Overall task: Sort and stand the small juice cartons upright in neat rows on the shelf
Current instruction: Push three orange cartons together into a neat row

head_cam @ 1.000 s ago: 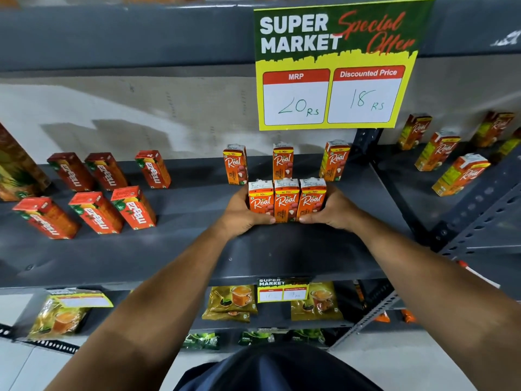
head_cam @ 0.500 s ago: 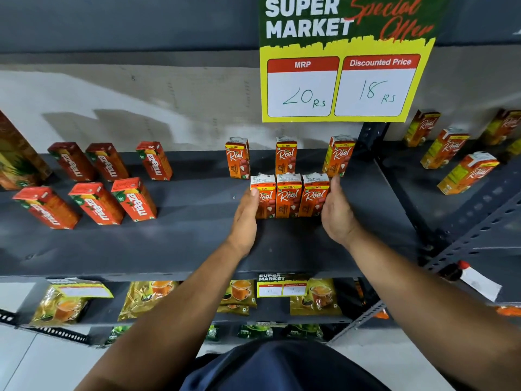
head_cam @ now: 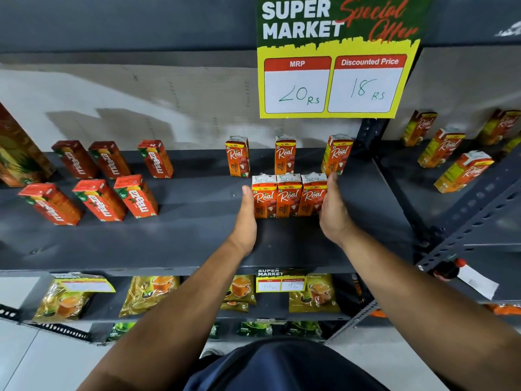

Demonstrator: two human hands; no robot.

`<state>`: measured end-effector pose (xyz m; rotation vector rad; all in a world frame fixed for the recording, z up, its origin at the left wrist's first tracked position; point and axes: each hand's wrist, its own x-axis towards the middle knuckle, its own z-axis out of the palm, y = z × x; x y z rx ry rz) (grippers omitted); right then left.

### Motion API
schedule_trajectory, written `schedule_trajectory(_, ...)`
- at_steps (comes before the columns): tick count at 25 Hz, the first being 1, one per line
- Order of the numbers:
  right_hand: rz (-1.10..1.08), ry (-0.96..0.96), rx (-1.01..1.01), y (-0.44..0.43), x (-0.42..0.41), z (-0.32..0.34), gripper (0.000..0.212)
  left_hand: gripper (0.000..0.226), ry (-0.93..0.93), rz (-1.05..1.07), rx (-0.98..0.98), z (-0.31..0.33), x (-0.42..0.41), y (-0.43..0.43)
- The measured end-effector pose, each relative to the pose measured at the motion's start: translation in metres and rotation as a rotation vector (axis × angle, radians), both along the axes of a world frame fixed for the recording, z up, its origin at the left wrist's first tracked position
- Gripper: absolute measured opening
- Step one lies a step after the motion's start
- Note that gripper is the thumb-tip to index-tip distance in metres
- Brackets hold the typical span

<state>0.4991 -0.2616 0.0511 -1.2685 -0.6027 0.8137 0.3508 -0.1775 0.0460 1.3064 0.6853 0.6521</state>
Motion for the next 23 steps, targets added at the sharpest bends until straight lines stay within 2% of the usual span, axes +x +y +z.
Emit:
schedule_trajectory(4,-0.028,-0.003,-0.028,-0.008,-0.003,-0.001,0.046,0.094,0.025,-0.048,-0.037,0.003,-0.007,-0.009)
schedule_trajectory(8,-0.03,-0.008,-0.02,-0.023,-0.008,-0.006,0.081,0.082,0.027,-0.089,-0.102,0.005,-0.013,-0.025)
schedule_trajectory(11,-0.03,0.013,0.003,-0.037,-0.01,-0.01,0.097,0.097,0.064,-0.102,-0.118,0.002,-0.016,-0.037)
schedule_trajectory(16,-0.048,0.056,0.001,-0.054,-0.016,-0.011,0.121,0.076,0.072,-0.113,-0.072,0.006,-0.025,-0.06)
schedule_trajectory(23,-0.061,0.059,-0.007,-0.067,-0.027,-0.009,0.117,0.062,0.085,-0.084,-0.031,0.006,-0.036,-0.072)
